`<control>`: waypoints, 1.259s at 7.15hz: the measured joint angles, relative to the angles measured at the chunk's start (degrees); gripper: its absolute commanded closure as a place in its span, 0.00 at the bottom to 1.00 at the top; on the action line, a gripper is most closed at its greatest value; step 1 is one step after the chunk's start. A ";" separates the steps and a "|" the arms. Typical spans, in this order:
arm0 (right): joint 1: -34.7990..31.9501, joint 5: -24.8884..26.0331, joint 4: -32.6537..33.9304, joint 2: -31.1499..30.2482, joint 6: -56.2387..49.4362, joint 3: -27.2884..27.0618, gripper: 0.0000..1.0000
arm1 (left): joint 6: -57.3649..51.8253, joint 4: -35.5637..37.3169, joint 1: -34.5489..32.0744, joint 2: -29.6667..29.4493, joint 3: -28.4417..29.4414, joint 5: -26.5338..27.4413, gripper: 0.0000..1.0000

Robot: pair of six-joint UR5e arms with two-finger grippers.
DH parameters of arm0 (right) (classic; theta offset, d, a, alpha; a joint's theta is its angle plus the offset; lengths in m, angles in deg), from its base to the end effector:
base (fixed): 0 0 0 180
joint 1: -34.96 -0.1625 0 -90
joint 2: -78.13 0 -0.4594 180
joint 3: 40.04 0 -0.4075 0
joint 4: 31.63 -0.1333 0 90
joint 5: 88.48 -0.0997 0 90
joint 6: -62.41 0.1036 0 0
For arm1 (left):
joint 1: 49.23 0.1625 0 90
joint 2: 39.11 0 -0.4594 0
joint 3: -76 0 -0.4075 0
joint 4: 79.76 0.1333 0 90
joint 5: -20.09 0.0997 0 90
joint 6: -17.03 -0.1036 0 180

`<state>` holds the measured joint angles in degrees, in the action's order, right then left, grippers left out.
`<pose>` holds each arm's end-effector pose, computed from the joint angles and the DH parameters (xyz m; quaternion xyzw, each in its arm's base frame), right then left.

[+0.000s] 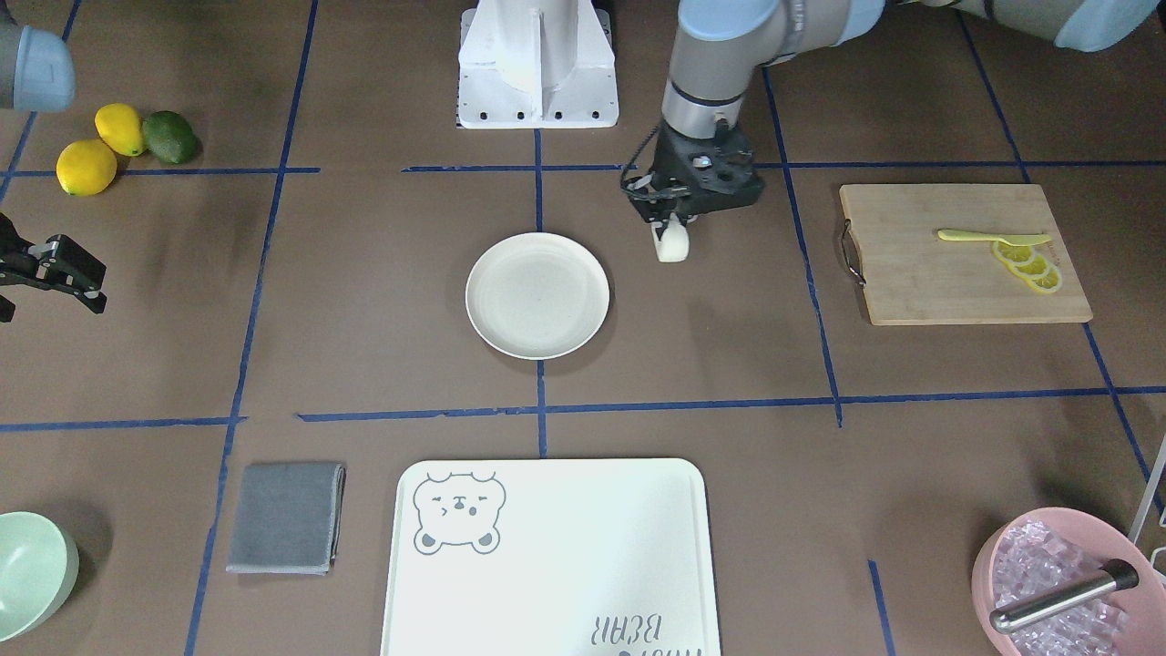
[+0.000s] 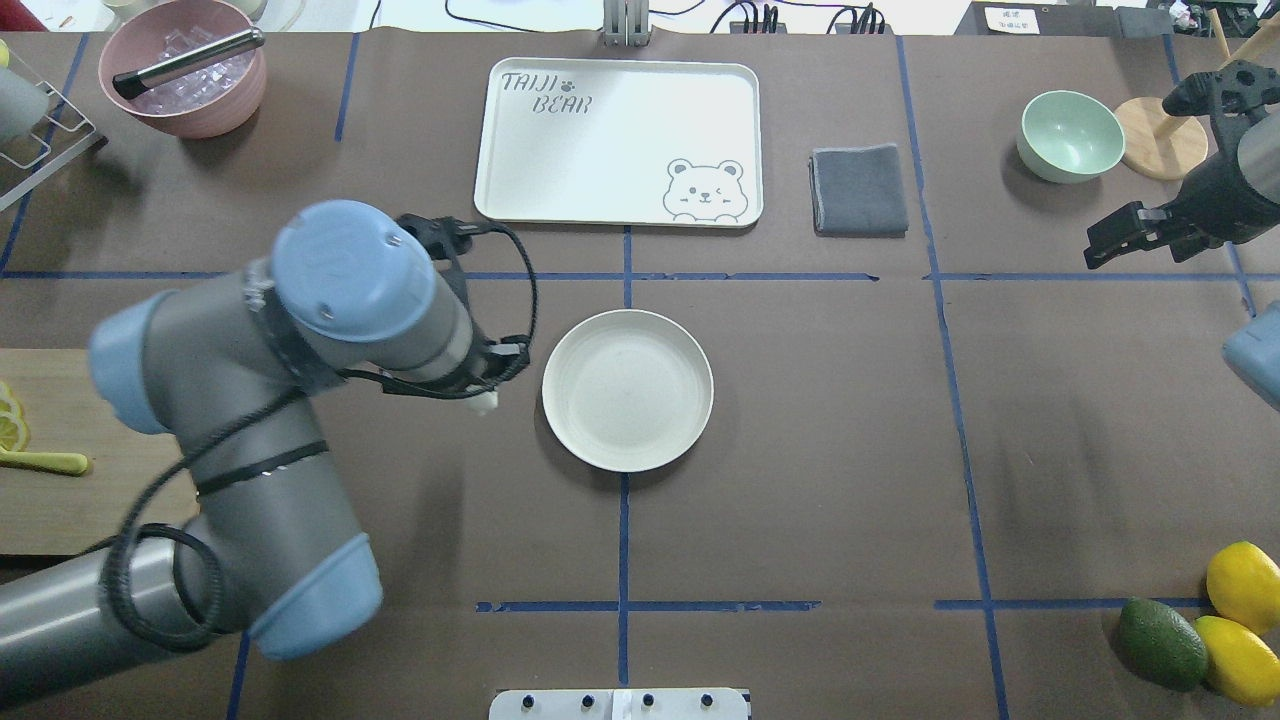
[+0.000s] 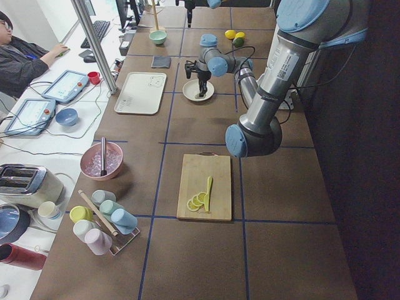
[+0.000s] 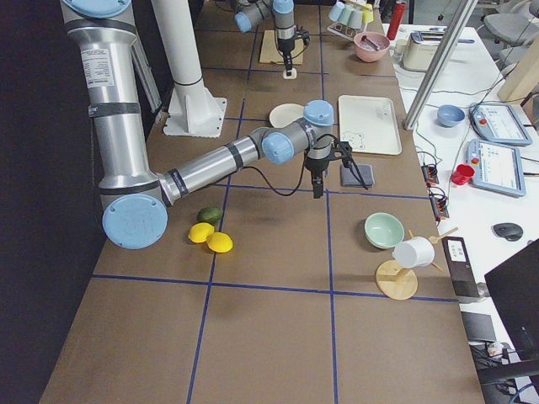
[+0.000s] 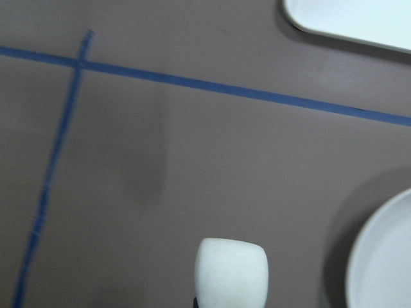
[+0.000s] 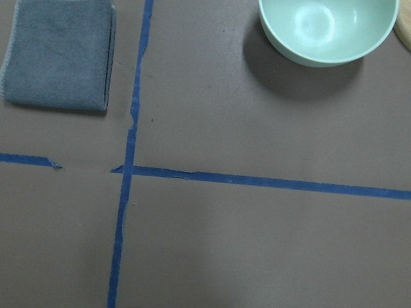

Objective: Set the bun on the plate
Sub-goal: 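Carry the bun with the left gripper over the white plate, then lower the bun onto the plate and open the left gripper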

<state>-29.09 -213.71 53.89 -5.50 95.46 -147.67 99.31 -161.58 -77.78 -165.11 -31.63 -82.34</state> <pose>-0.1751 -0.5278 0.4802 0.0596 -0.3707 -0.0171 0.9267 0.5212 -0.4099 0.2060 0.0246 0.3960 -0.1246 0.9094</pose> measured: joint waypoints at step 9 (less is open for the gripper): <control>-14.05 -7.58 -1.40 -9.19 -16.58 0.92 0.00 | 2.65 -9.56 4.82 -16.42 26.59 7.69 0.32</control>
<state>-43.14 -221.28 52.49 -14.68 78.88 -146.74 101.96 -171.14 -72.96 -181.53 -5.03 -74.65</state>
